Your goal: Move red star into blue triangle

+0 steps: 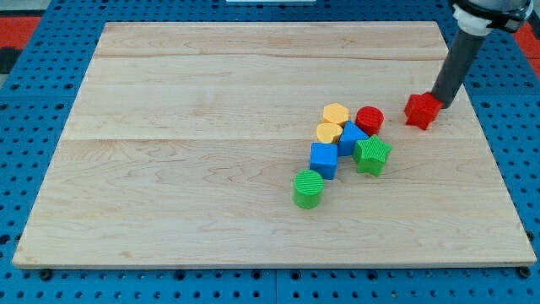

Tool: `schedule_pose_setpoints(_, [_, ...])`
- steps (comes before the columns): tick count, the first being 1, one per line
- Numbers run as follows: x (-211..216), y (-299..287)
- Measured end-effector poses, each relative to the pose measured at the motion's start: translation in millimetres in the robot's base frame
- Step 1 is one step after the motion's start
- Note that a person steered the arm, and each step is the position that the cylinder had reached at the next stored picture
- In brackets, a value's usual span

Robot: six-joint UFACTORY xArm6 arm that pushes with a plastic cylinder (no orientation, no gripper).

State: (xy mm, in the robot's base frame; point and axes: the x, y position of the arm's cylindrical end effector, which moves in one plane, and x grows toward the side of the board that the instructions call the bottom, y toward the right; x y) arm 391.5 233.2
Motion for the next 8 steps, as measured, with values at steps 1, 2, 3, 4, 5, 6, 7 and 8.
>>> schedule_pose_setpoints(1, [21, -1])
schedule_pose_setpoints(2, [39, -5])
schedule_pose_setpoints(3, [33, 4])
schedule_pose_setpoints(4, [-8, 24])
schedule_pose_setpoints(5, [1, -1])
schedule_pose_setpoints(6, [29, -24])
schedule_pose_setpoints(7, [47, -59])
schedule_pose_setpoints(8, [53, -84])
